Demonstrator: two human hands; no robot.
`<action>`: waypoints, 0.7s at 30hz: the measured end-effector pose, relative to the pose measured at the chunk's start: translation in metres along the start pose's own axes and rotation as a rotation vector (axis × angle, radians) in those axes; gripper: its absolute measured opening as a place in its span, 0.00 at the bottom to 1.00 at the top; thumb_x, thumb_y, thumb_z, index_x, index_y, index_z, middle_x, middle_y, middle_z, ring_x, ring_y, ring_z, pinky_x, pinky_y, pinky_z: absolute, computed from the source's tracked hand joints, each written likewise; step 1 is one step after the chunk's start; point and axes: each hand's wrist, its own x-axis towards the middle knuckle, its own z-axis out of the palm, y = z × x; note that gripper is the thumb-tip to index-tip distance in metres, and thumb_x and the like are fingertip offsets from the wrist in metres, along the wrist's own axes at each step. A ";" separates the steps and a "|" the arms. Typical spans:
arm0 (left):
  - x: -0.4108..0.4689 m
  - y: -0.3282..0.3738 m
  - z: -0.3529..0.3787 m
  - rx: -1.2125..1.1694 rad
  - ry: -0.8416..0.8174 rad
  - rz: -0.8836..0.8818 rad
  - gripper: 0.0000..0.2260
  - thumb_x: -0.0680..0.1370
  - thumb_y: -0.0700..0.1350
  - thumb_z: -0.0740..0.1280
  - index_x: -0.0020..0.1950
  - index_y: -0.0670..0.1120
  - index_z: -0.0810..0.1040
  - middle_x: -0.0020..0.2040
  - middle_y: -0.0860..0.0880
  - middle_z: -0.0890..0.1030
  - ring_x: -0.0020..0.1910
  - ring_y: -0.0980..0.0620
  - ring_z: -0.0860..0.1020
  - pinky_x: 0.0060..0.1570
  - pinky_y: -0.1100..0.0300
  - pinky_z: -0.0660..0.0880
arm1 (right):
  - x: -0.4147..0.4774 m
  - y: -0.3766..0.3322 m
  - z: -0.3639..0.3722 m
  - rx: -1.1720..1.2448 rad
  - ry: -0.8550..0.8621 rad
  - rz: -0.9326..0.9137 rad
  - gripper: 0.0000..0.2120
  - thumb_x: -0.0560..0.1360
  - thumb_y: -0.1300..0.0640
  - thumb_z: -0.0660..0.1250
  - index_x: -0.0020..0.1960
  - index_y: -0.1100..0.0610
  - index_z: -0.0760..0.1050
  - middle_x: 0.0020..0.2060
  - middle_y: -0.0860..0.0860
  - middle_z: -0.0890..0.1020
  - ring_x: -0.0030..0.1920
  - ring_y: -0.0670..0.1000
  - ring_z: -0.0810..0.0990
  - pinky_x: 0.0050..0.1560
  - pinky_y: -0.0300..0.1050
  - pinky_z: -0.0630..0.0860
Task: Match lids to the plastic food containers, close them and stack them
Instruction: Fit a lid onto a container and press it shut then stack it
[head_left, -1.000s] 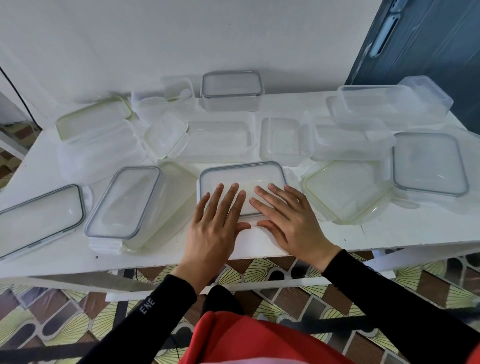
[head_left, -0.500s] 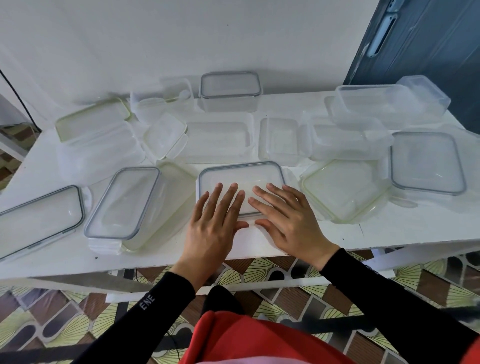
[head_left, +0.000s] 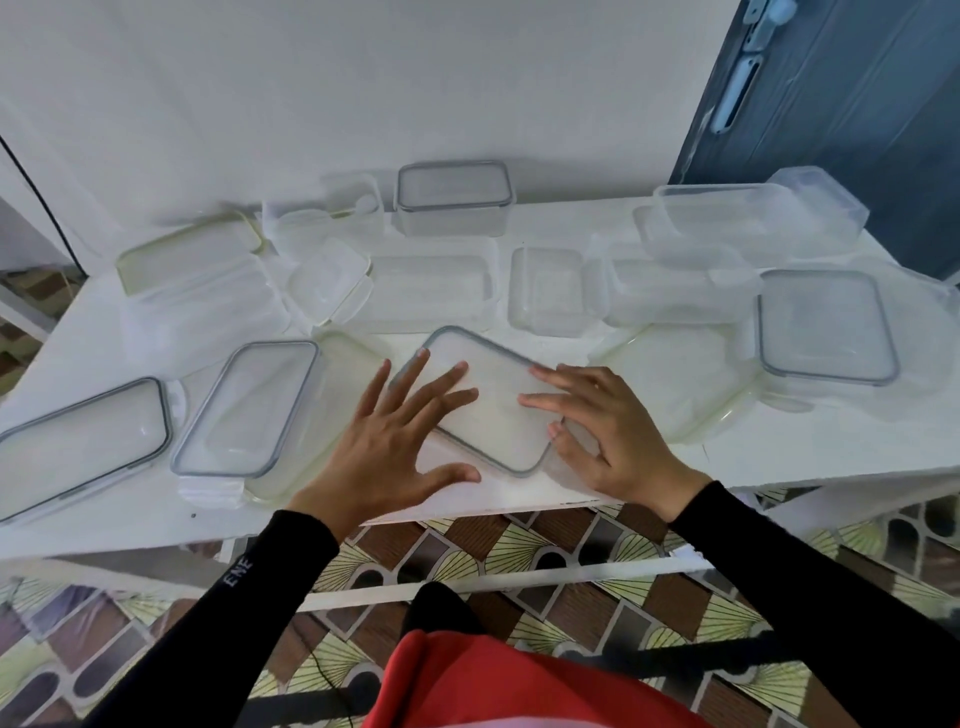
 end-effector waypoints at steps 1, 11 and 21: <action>0.001 -0.005 0.002 0.003 0.005 0.018 0.32 0.76 0.69 0.57 0.74 0.53 0.67 0.78 0.54 0.61 0.79 0.47 0.53 0.74 0.40 0.55 | -0.005 -0.004 0.002 -0.025 0.017 -0.010 0.19 0.78 0.49 0.61 0.66 0.50 0.77 0.70 0.45 0.73 0.64 0.53 0.71 0.60 0.54 0.72; 0.001 0.000 -0.005 -0.391 0.148 -0.088 0.27 0.75 0.29 0.59 0.72 0.47 0.72 0.74 0.49 0.68 0.74 0.49 0.66 0.72 0.51 0.66 | -0.020 -0.021 0.001 -0.204 -0.026 -0.029 0.23 0.78 0.39 0.61 0.69 0.45 0.74 0.64 0.50 0.76 0.53 0.51 0.67 0.54 0.49 0.68; -0.004 0.033 0.017 -0.104 0.010 -0.031 0.28 0.81 0.60 0.55 0.78 0.46 0.62 0.79 0.50 0.59 0.78 0.48 0.55 0.71 0.45 0.65 | -0.019 -0.030 0.025 -0.205 -0.092 -0.051 0.23 0.84 0.49 0.53 0.76 0.56 0.63 0.77 0.53 0.61 0.78 0.54 0.55 0.77 0.56 0.53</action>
